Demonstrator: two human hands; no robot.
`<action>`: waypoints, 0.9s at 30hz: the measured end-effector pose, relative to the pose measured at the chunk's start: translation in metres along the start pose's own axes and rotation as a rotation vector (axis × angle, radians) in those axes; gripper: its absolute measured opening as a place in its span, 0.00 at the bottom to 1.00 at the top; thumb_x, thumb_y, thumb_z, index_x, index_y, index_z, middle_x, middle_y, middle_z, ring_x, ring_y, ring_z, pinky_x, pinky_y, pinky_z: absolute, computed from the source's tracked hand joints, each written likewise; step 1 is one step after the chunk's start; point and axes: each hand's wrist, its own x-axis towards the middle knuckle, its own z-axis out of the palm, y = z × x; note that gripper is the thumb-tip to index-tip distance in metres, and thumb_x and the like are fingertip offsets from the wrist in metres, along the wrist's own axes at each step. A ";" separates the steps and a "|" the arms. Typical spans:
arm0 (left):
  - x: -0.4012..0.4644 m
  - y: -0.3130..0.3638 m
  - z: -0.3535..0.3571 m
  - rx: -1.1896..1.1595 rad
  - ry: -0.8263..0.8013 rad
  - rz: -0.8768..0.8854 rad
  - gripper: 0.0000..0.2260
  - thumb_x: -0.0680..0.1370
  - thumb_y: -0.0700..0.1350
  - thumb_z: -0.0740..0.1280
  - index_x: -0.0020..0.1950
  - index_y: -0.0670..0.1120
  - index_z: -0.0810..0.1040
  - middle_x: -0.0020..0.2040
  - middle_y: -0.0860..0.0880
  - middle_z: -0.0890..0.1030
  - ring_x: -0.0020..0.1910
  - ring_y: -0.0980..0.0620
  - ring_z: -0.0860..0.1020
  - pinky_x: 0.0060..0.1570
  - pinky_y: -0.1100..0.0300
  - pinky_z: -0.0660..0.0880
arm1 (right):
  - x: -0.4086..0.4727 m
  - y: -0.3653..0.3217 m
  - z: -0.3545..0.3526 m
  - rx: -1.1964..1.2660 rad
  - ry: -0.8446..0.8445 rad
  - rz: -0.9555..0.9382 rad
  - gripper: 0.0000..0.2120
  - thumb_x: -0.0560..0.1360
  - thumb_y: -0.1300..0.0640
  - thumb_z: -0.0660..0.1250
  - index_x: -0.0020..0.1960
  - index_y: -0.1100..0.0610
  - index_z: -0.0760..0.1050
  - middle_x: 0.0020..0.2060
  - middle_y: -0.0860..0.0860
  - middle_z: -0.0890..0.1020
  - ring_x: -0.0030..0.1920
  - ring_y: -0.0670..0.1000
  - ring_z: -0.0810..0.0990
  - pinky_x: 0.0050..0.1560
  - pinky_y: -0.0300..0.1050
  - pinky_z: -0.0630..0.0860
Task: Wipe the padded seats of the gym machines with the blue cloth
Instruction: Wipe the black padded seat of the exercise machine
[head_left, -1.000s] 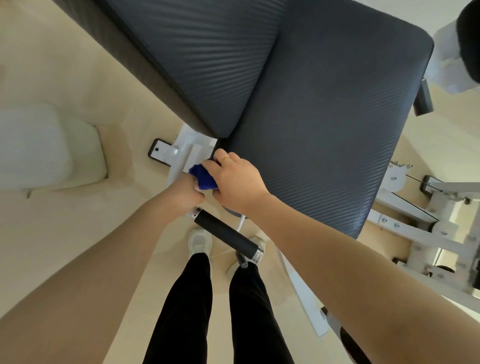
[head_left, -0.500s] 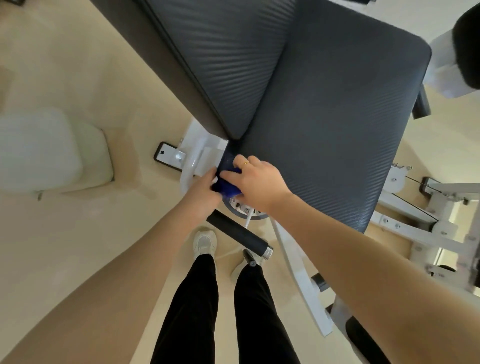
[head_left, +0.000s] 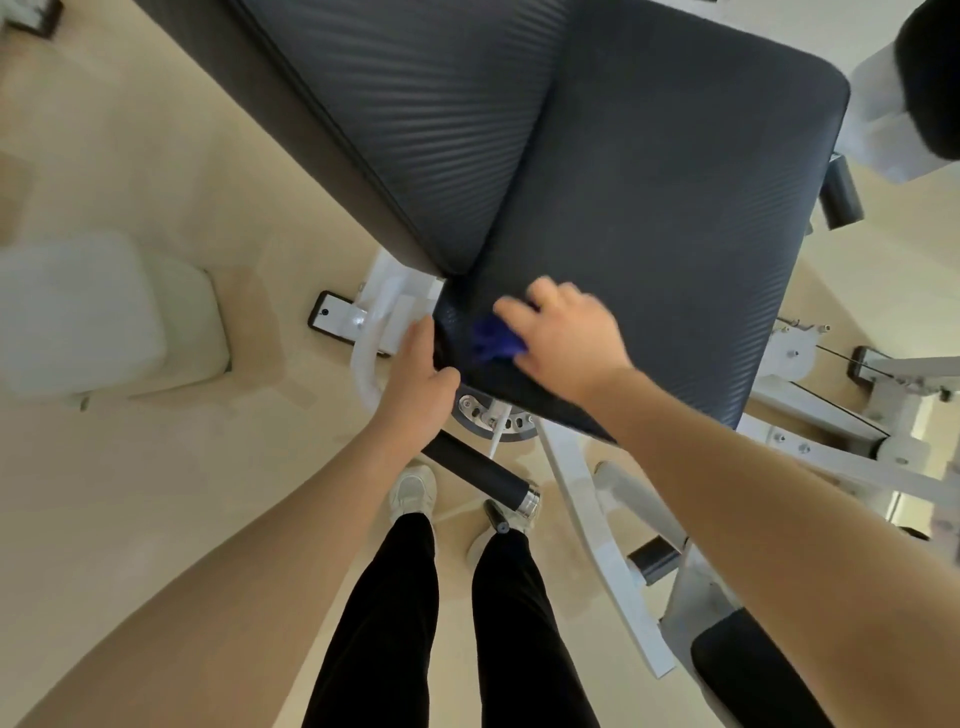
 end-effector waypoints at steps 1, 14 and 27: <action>0.001 0.000 0.003 0.064 -0.011 0.011 0.25 0.76 0.34 0.56 0.73 0.45 0.59 0.72 0.43 0.61 0.71 0.46 0.62 0.70 0.52 0.64 | 0.004 0.010 -0.003 0.039 0.026 0.145 0.23 0.67 0.53 0.71 0.61 0.54 0.73 0.49 0.59 0.76 0.43 0.62 0.77 0.37 0.49 0.73; 0.007 -0.003 0.015 0.191 0.126 -0.007 0.35 0.76 0.35 0.60 0.77 0.51 0.46 0.74 0.46 0.63 0.71 0.47 0.64 0.69 0.51 0.64 | -0.019 0.003 0.005 0.250 0.051 0.353 0.22 0.74 0.52 0.65 0.67 0.52 0.67 0.56 0.56 0.72 0.52 0.59 0.73 0.43 0.49 0.71; 0.019 -0.011 -0.012 -0.497 0.180 -0.149 0.17 0.81 0.50 0.54 0.68 0.50 0.70 0.61 0.50 0.77 0.62 0.54 0.74 0.64 0.55 0.69 | 0.044 -0.077 0.018 0.552 0.254 0.615 0.22 0.74 0.55 0.65 0.65 0.58 0.68 0.56 0.55 0.73 0.53 0.55 0.72 0.48 0.46 0.72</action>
